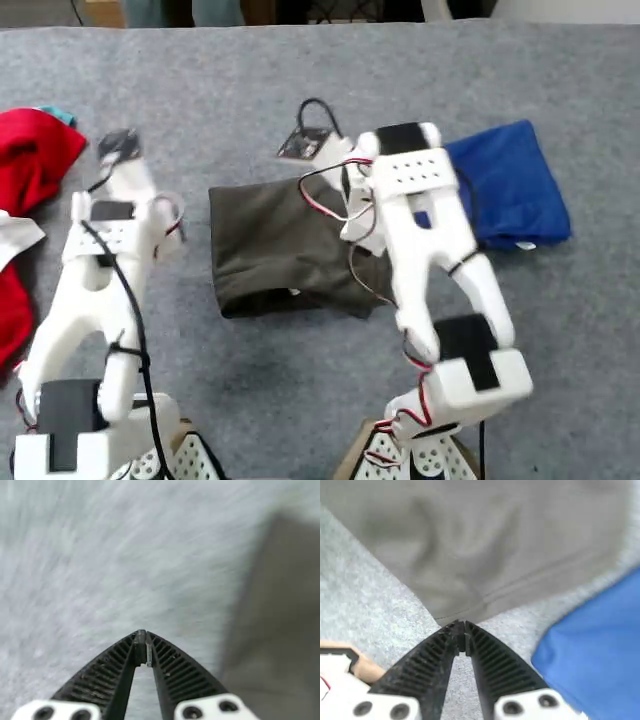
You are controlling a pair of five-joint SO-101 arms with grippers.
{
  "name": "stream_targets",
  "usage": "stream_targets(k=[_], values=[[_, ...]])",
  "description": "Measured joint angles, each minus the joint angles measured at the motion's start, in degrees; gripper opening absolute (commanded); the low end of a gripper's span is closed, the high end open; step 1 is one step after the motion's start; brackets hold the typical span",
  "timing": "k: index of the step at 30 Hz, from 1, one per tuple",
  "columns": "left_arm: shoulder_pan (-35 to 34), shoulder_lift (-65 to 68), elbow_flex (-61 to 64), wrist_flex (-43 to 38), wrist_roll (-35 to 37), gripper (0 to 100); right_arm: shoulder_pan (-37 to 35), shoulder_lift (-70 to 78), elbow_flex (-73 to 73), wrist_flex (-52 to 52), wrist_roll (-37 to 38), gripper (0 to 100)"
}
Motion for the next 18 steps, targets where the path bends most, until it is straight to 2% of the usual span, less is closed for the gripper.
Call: stream_targets(k=[3, 6, 9, 14, 18], values=[[7.5, -0.2, -4.7, -0.1, 0.0, 3, -0.1, -2.6, 0.5, 0.0, -1.6, 1.5], [14.5, 2.4, -5.6, -5.2, -0.1, 3, 0.1, -4.2, 3.2, 0.1, -3.5, 1.5], [18.0, 9.7, -5.6, -10.7, -0.1, 3, -0.1, -5.2, 8.1, -2.2, -6.5, 1.5], [17.9, 25.6, -10.3, -14.6, -0.1, 3, 0.1, -6.0, 19.4, -11.0, -10.4, 1.5], [15.5, 28.2, -15.1, -12.7, 0.1, 3, 0.1, -6.0, 32.5, -23.6, -10.6, 1.5]])
